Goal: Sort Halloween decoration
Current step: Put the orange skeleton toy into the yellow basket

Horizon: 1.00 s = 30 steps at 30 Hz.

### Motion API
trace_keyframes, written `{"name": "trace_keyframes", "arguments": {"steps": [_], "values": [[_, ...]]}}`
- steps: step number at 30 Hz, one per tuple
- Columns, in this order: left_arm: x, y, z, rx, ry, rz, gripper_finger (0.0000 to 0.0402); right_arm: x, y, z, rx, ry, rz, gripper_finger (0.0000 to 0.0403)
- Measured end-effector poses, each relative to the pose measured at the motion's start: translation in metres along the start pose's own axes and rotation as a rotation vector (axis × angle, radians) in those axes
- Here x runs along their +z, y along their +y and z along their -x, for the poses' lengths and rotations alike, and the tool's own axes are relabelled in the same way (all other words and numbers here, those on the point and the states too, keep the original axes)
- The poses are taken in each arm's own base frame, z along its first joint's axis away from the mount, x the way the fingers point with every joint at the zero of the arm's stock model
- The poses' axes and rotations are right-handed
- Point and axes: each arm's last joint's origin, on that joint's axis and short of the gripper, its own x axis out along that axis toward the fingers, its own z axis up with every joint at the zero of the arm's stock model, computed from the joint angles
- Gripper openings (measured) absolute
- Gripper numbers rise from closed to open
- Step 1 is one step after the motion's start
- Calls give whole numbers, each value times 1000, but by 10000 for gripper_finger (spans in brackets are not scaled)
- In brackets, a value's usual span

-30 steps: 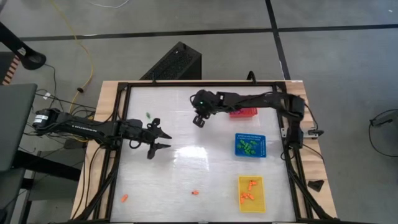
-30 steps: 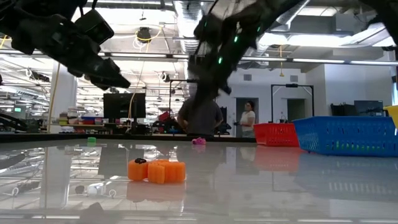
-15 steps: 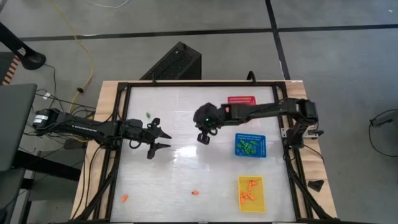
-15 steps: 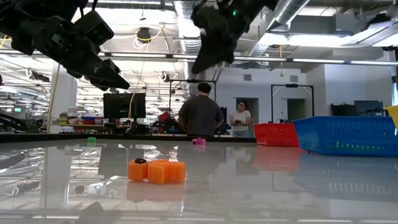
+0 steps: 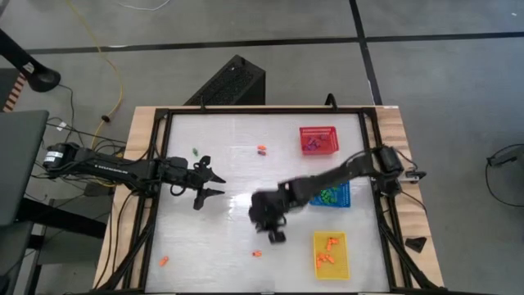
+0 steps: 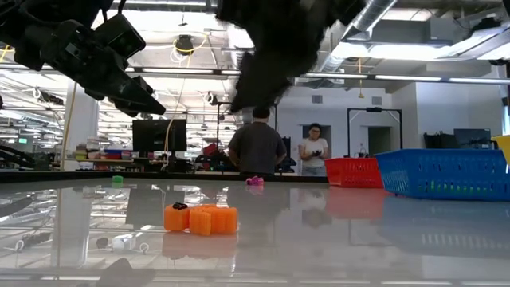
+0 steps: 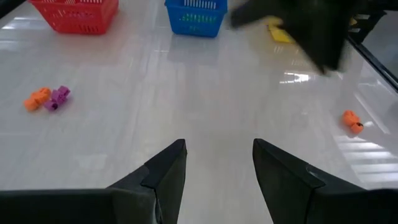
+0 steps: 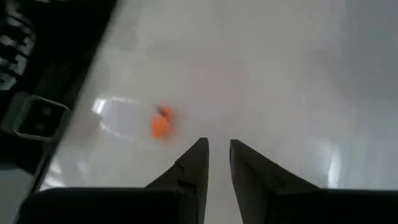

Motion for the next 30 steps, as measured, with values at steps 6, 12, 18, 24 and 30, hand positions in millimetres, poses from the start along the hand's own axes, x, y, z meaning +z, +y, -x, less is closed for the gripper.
{"name": "trace_keyframes", "arguments": {"steps": [6,12,18,24,30], "values": [[3,0,0,0,-33,-13,173,1,53,-32,-2,-103,146,107],[4,0,0,-3,-41,-14,173,-8,88,-51,-74,-149,158,158],[0,0,0,-9,4,36,174,-27,104,-78,-295,-138,222,226],[-1,-5,0,-20,13,68,174,-37,108,-90,-335,-123,222,243],[-1,-7,0,-6,11,35,174,-38,112,-90,-359,-131,185,235]]}}
